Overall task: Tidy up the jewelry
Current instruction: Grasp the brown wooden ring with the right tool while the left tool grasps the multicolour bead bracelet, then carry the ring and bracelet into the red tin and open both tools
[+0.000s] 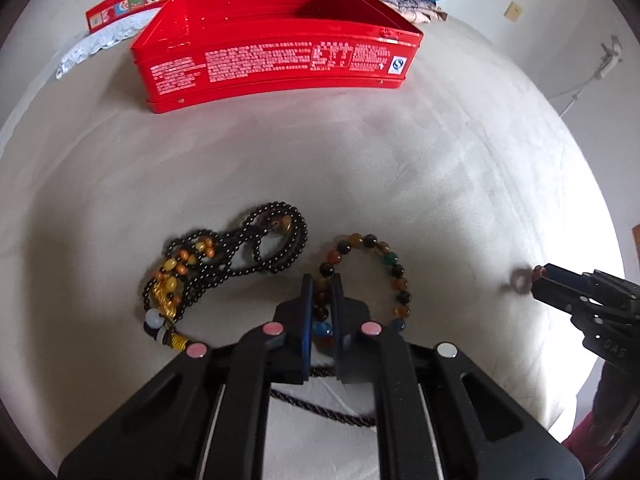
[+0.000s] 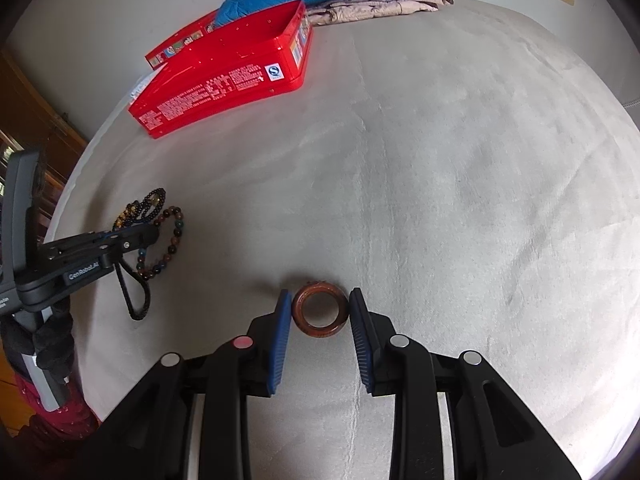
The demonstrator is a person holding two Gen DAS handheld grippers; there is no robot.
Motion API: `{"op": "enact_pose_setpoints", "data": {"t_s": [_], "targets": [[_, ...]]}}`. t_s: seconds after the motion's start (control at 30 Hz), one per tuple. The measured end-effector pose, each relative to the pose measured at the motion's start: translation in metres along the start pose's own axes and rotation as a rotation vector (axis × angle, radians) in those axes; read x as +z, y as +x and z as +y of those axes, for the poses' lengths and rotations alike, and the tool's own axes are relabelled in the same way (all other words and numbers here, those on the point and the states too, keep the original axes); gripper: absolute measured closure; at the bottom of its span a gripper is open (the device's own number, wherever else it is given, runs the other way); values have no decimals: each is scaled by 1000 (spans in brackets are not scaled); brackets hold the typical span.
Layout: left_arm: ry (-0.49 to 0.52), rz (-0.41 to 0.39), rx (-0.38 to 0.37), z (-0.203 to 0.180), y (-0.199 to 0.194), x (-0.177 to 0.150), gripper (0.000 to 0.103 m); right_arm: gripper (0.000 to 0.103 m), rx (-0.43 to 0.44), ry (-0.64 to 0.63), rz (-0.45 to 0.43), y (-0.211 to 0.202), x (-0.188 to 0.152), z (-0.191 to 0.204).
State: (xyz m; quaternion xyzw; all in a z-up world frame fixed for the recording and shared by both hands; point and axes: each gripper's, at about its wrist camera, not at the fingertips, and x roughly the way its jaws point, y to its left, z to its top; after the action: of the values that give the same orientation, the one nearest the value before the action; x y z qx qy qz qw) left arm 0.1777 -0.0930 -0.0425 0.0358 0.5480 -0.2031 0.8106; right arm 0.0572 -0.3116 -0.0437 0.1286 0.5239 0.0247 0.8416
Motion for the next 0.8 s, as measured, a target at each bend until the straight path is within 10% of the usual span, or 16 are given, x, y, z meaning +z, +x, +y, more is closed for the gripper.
{"op": "enact_pose_setpoints", "data": {"t_s": [0.8], "targets": [[-34, -244, -104, 32, -109, -3, 97, 73, 46, -96, -65, -11, 61, 65]]}}
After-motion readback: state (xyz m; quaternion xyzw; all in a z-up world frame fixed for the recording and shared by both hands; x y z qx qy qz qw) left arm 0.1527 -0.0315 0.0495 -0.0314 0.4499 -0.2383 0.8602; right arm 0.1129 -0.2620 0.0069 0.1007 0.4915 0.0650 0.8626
